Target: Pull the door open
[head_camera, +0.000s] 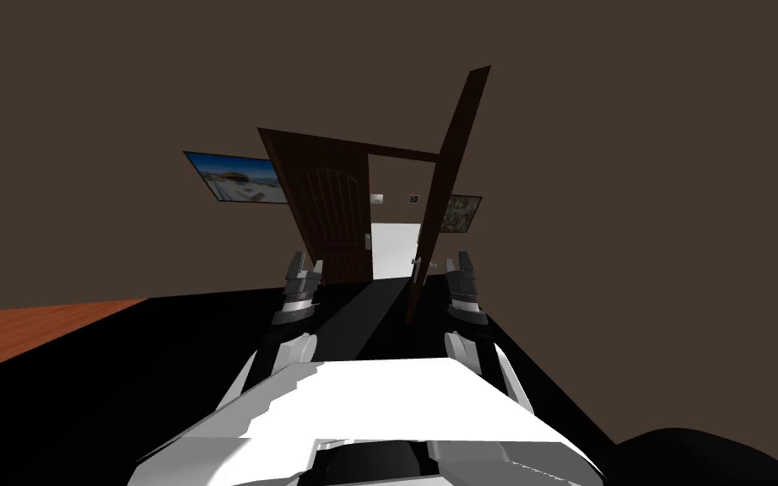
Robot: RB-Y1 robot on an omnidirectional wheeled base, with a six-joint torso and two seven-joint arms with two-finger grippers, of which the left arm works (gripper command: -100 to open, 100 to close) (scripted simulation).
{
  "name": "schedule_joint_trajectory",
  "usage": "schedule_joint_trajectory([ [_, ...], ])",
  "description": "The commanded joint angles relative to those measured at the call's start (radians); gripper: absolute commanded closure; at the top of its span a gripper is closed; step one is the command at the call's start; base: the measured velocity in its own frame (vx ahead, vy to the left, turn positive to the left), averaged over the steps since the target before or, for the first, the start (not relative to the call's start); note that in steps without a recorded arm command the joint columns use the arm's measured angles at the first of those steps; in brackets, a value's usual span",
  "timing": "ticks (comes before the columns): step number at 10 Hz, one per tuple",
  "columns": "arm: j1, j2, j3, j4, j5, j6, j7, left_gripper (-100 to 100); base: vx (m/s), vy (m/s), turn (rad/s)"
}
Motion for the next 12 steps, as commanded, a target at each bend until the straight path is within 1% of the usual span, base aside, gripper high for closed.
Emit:
schedule_joint_trajectory([
  [1,-0.021,0.009,0.033,0.034,-0.002,0.005,-0.004,-100,0.04,0.01,-0.203],
  [2,-0.033,0.013,0.052,0.054,-0.003,0.008,-0.006,-100,0.129,0.0,-0.206],
  [3,-0.051,0.019,0.08,0.082,-0.005,0.012,-0.009,-100,0.143,0.014,-0.166],
  [5,-0.069,0.024,0.108,0.112,-0.007,0.016,-0.013,-100,0.136,0.044,-0.122],
  [8,-0.102,0.031,0.16,0.165,-0.01,0.024,-0.019,-100,0.083,0.021,-0.147],
  [12,-0.153,0.04,0.24,0.247,-0.015,0.035,-0.028,-100,0.083,0.034,-0.149],
])
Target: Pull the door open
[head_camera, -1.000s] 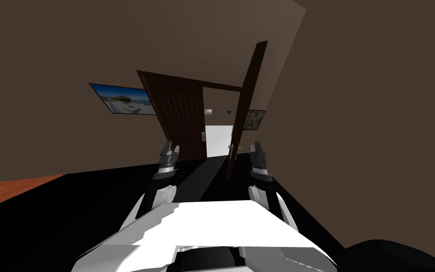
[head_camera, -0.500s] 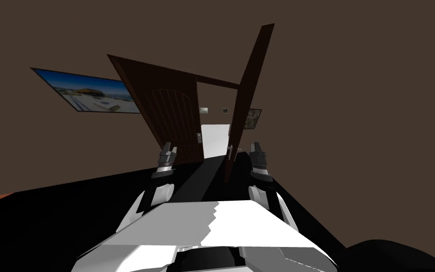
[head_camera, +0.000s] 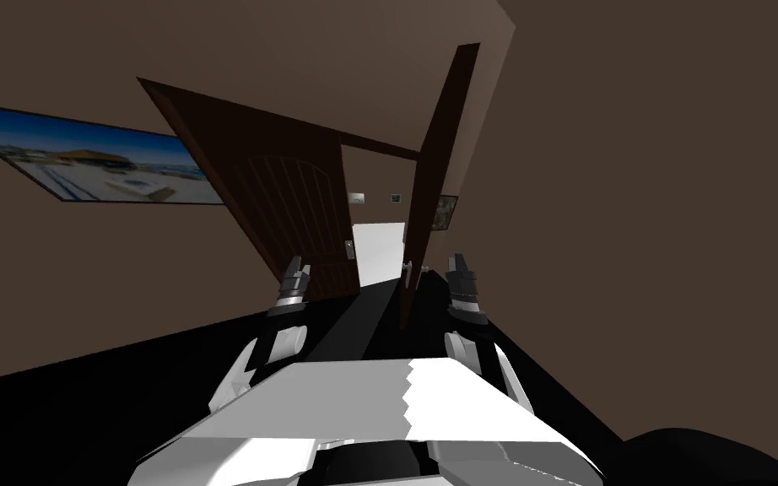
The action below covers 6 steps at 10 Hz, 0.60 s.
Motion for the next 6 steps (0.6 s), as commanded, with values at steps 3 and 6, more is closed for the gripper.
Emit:
schedule_joint_trajectory([
  [3,-0.037,0.005,0.058,0.05,-0.003,0.017,-0.006,-100,0.084,0.039,-0.14],
  [6,-0.081,0.008,0.127,0.12,-0.008,0.027,-0.014,-100,0.075,0.025,-0.157],
])
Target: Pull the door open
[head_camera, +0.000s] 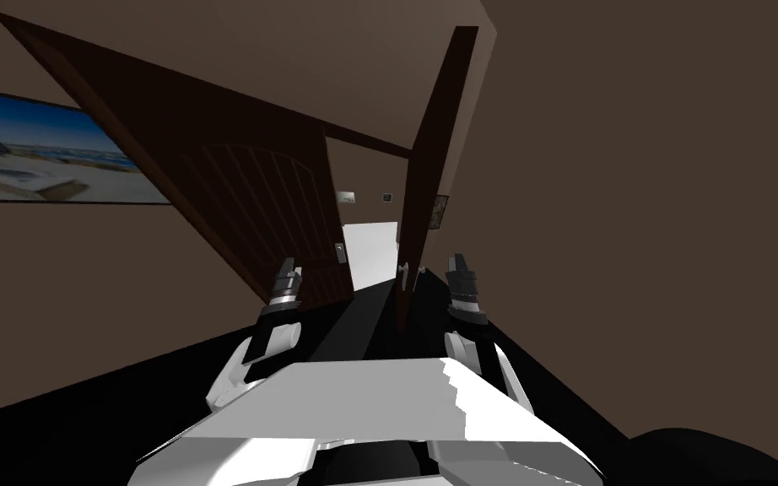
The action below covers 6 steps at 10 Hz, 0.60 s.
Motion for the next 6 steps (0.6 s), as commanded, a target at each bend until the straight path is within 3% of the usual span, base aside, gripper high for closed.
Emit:
schedule_joint_trajectory([
  [1,-0.028,0.0,0.038,0.045,-0.003,0.004,-0.006,-100,0.091,0.046,-0.198],
  [6,-0.105,-0.002,0.159,0.169,-0.011,0.022,-0.02,-100,0.09,0.054,-0.197],
])
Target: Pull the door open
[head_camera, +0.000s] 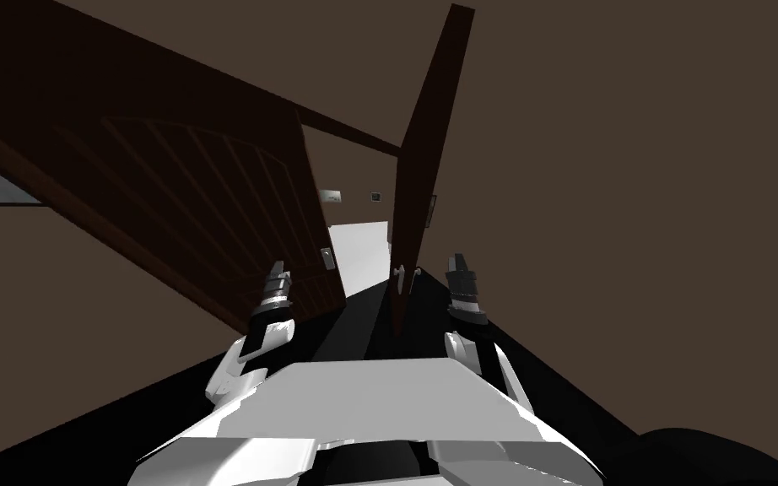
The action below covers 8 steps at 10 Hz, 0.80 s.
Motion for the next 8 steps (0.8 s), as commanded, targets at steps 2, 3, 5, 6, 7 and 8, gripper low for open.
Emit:
schedule_joint_trajectory([
  [2,-0.037,-0.011,0.062,0.065,-0.006,0.007,-0.01,-100,0.086,0.059,-0.169],
  [3,-0.053,-0.012,0.086,0.09,-0.008,0.01,-0.013,-100,0.074,0.061,-0.186],
  [5,-0.084,-0.017,0.134,0.139,-0.011,0.017,-0.019,-100,0.076,0.053,-0.206],
  [6,-0.099,-0.02,0.158,0.164,-0.012,0.021,-0.021,-100,0.082,0.067,-0.174],
  [7,-0.114,-0.023,0.181,0.188,-0.014,0.024,-0.024,-100,0.075,0.073,-0.192],
  [8,-0.129,-0.026,0.204,0.212,-0.015,0.028,-0.027,-100,0.077,0.08,-0.206],
])
